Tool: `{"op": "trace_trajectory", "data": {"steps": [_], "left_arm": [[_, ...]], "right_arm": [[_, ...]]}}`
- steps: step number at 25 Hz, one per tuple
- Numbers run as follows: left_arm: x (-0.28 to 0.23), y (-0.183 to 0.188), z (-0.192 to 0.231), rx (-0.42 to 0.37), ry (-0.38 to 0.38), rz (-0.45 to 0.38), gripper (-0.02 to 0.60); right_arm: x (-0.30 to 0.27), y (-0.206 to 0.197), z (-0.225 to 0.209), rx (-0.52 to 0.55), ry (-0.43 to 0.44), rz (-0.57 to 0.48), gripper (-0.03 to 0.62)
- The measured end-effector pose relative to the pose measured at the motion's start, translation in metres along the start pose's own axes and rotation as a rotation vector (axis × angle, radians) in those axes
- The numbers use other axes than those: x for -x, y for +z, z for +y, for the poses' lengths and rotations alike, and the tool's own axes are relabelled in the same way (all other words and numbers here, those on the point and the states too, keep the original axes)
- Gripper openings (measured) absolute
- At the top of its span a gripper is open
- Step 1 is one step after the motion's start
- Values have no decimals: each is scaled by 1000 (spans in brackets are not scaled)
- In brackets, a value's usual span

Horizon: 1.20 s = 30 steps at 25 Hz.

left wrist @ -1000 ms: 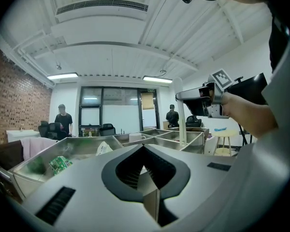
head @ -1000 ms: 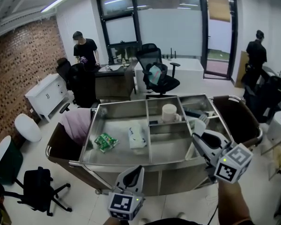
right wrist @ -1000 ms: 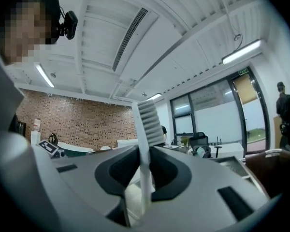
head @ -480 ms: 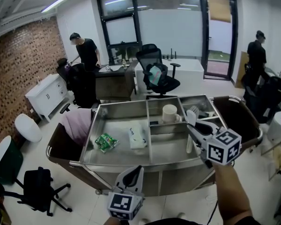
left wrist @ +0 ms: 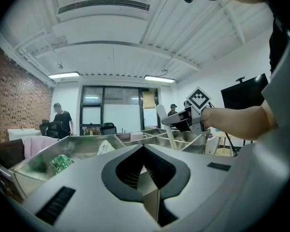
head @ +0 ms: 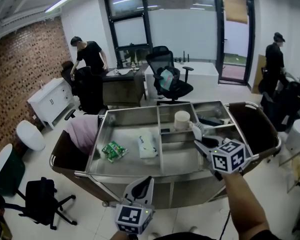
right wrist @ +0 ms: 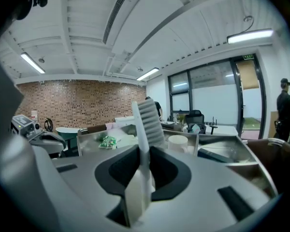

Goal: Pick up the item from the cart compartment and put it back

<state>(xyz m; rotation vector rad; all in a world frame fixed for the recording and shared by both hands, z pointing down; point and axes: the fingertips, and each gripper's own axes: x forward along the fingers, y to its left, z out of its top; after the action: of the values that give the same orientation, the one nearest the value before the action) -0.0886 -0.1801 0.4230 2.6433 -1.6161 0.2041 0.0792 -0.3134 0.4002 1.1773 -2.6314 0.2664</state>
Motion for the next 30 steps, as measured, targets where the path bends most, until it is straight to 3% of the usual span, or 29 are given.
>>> {"op": "trace_trajectory", "data": {"steps": [7, 20, 30], "left_arm": [[0, 2, 3, 14, 9, -3, 0], [1, 1, 13, 13, 28, -9, 0], [3, -5, 23, 26, 49, 3, 0]], "right_arm": [[-20, -5, 0, 0, 14, 36, 83], [-99, -39, 6, 93, 52, 277, 107], [-117, -63, 6, 79, 77, 358, 133]]}}
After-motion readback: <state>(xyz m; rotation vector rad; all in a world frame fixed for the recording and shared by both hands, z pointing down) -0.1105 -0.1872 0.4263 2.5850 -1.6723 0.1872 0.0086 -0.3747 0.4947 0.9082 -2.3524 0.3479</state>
